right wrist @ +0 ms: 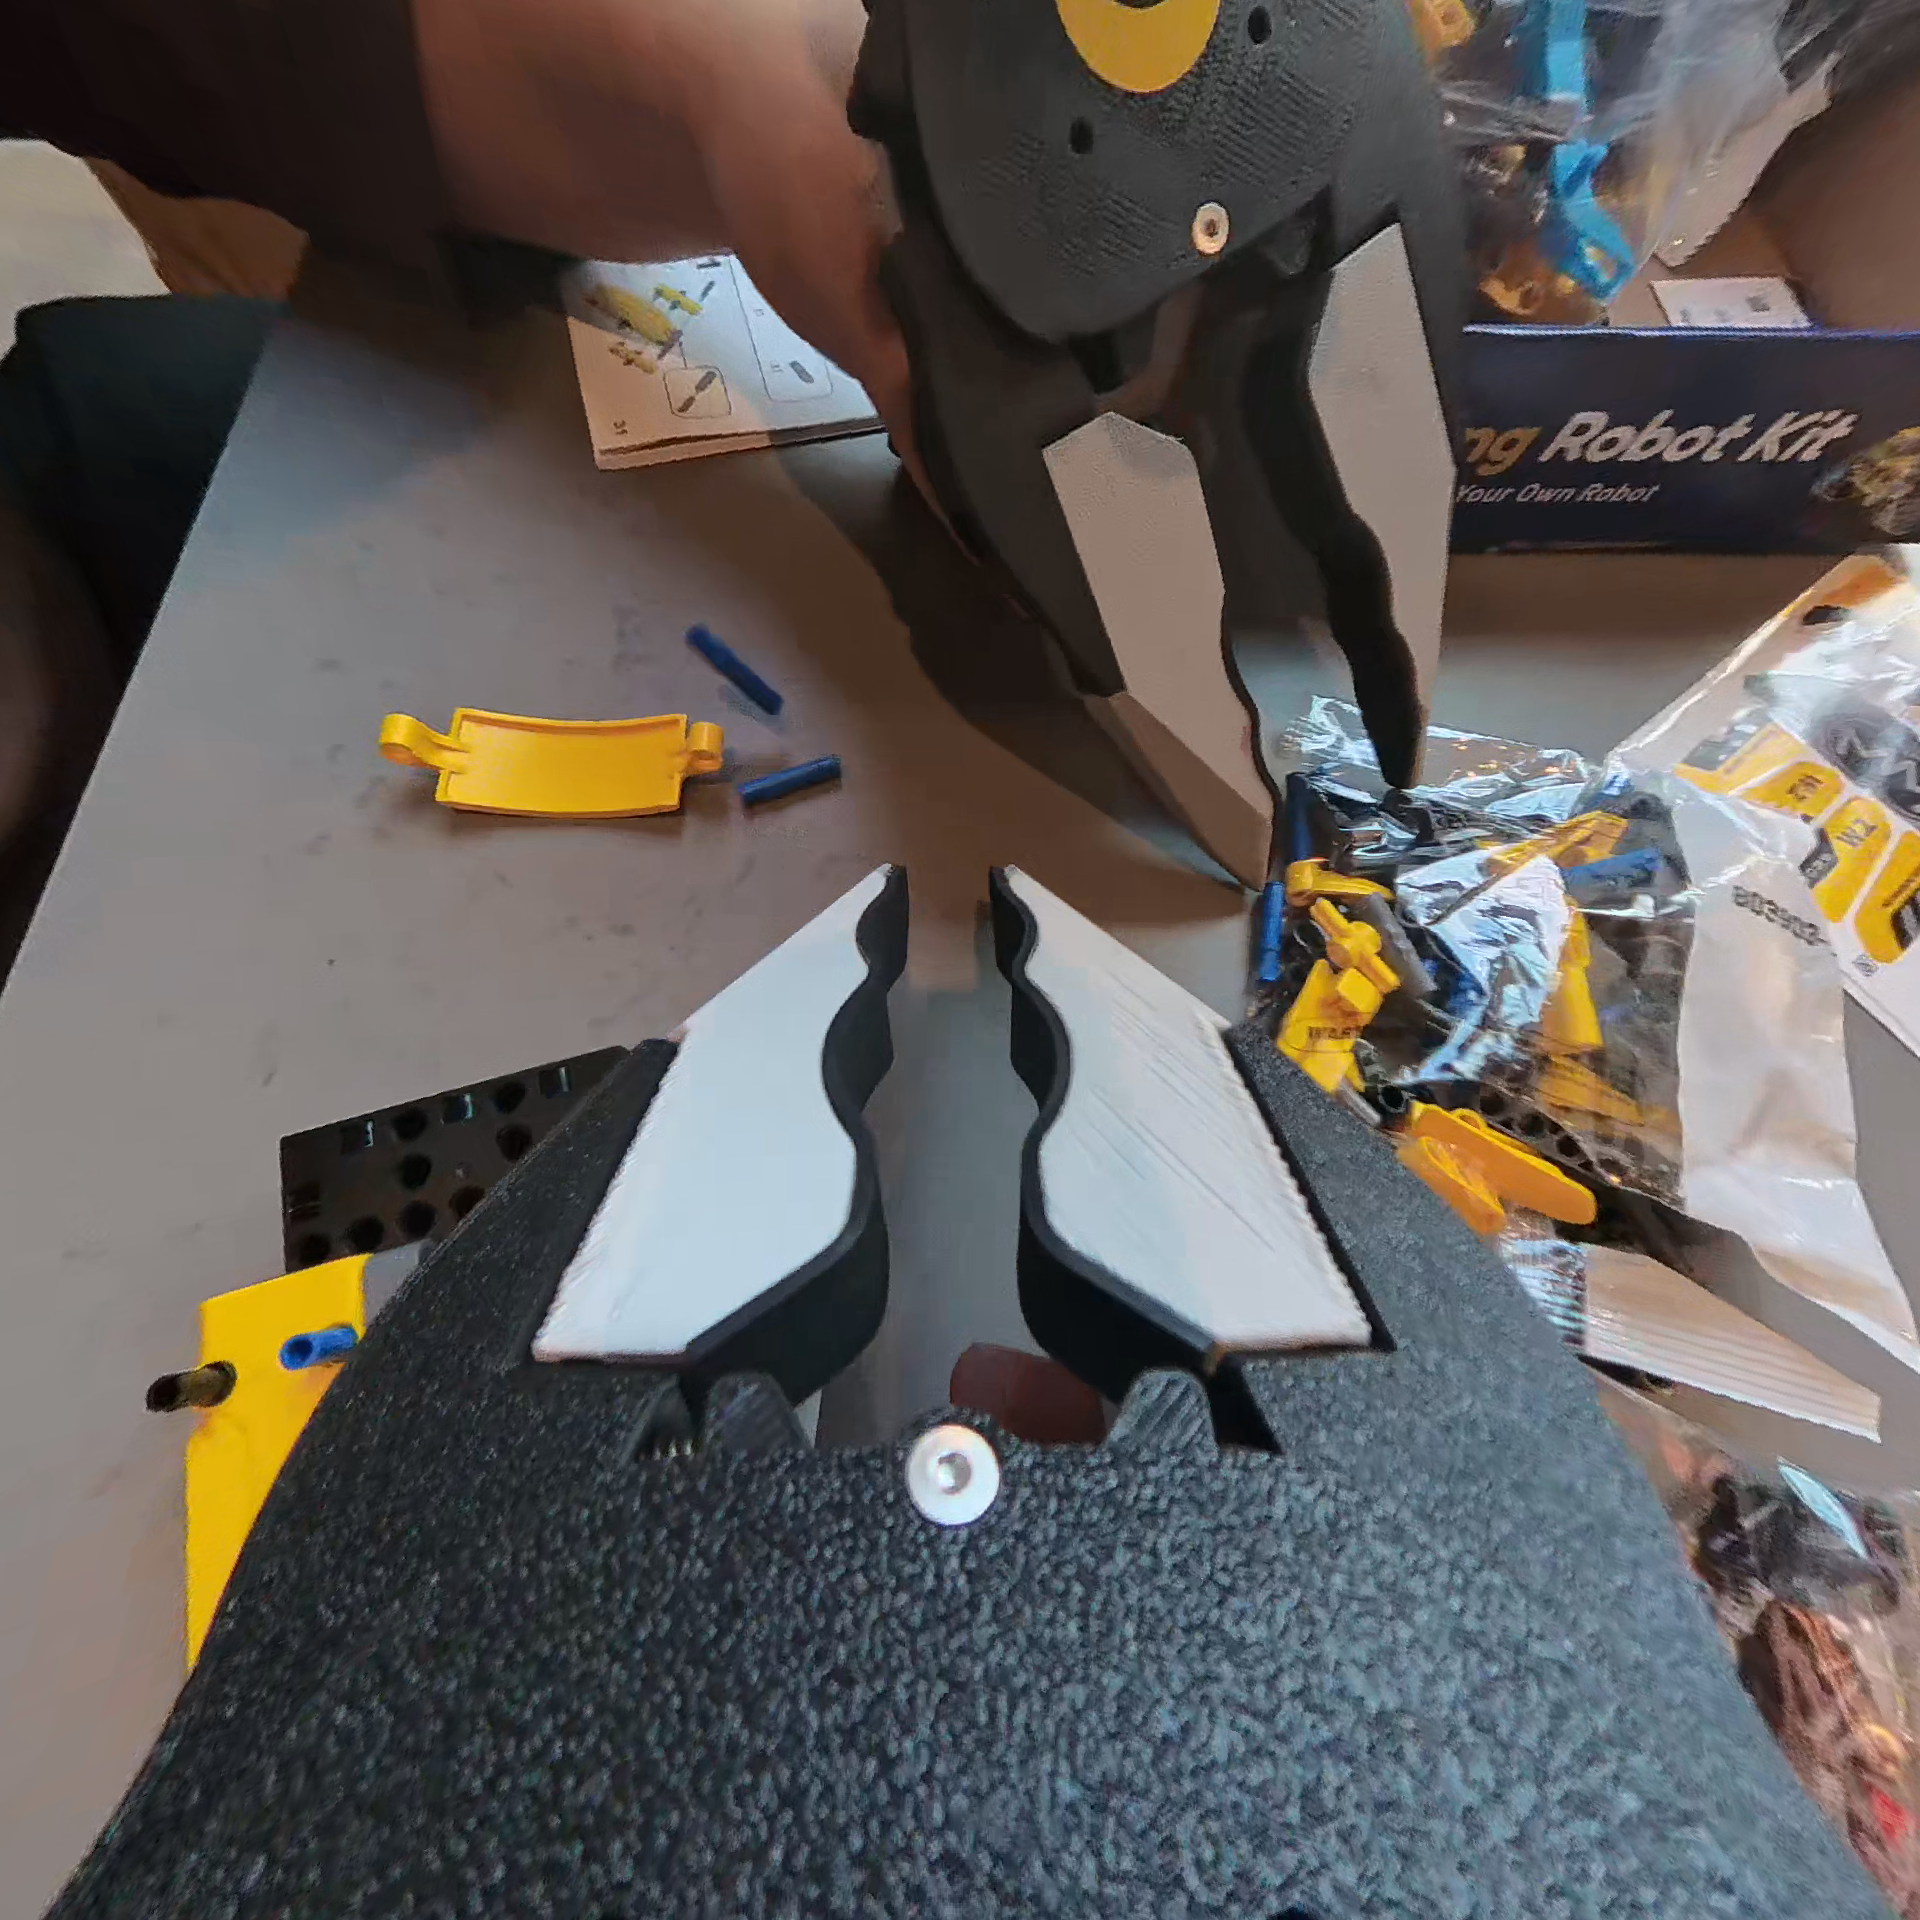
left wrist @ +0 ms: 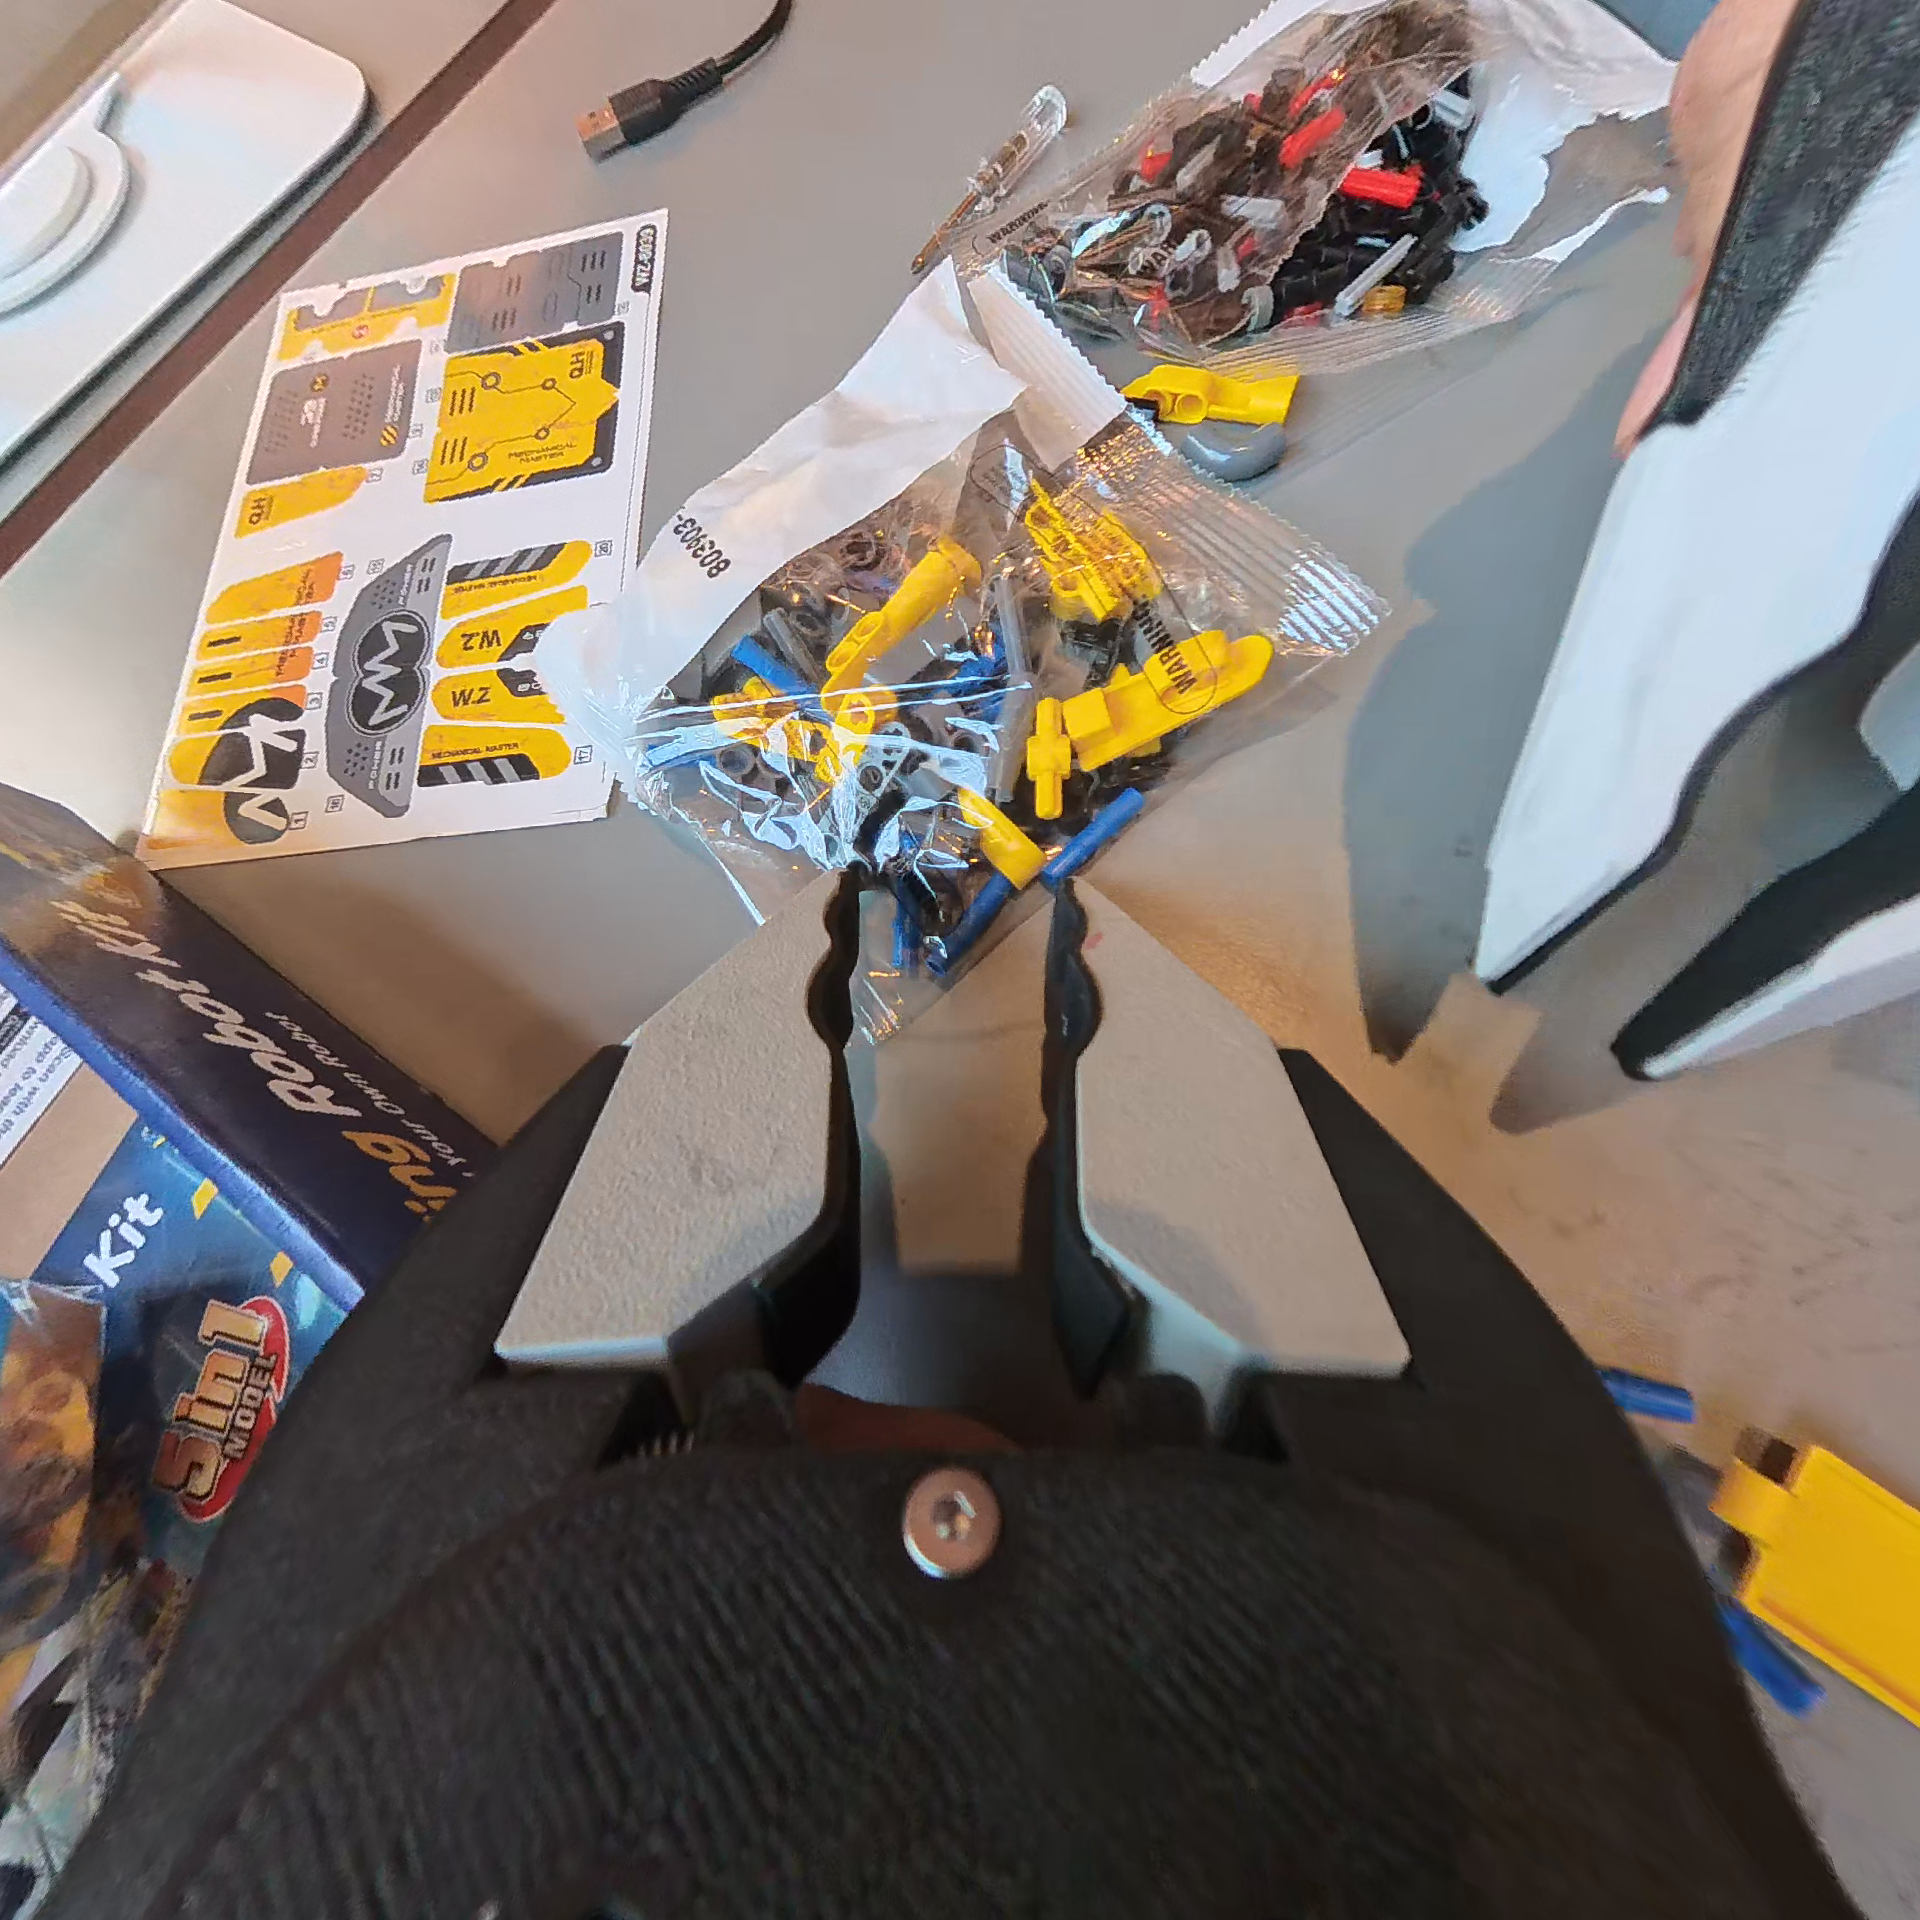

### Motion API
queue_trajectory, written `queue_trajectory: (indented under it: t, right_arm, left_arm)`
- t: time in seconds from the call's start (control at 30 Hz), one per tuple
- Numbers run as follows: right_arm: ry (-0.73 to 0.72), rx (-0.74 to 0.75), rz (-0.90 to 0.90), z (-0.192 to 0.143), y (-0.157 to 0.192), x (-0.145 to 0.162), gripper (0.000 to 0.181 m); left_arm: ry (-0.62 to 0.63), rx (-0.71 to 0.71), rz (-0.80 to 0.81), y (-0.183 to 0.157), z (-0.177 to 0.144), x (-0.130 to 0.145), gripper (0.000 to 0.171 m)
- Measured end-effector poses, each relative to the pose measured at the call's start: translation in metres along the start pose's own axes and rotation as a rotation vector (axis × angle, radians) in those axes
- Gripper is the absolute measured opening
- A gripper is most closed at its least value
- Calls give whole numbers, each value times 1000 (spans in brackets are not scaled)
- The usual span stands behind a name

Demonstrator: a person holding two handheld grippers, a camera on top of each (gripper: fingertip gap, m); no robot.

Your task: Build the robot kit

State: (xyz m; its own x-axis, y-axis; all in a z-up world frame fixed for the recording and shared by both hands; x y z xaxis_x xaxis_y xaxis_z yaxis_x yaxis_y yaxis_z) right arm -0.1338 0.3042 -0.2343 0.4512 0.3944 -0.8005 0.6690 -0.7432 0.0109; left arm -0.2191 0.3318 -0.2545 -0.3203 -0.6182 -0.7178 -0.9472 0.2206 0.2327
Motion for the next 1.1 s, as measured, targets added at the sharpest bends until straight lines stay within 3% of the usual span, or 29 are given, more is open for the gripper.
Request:
queue_trajectory:
  t: [0.4,0.63,0.73,0.83,0.93,1.0,1.1]
  right_arm:
    - [-238,121,48,-24,-31,-25,12]
    - [-248,155,38,-31,-35,-18,12]
    - [-317,176,106,-50,-33,-36,12]
    - [-229,188,64,-59,-7,-52,13]
    - [-60,183,-14,-42,39,-53,17]
    - [13,159,-60,-25,72,-46,18]
    - [146,213,-86,-4,94,-23,27]
  left_arm:
    - [-8,-19,12,0,-2,0,35]
    - [-47,-66,26,2,-8,-4,39]
    - [-55,-75,45,1,-12,-3,40]
    - [-58,-74,55,1,-14,-2,41]
    - [-67,-74,73,-2,-16,-5,41]
    - [-79,-70,80,-4,-18,-7,41]
    - [-88,-65,80,-6,-20,-9,41]
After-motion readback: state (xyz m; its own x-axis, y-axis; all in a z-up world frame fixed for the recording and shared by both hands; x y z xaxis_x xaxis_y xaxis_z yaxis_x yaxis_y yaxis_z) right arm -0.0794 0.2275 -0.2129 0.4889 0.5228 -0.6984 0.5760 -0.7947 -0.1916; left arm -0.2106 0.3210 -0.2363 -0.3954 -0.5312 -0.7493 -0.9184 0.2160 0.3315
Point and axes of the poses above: each gripper's, where its closed fingertips meet, z out along the fingers, x out of its underside, y = z × x across the jaws, the point moved 2 cm from there along -z, back along the fingers, and after that the axes turned 5 degrees about z, right-handed, at the moved point
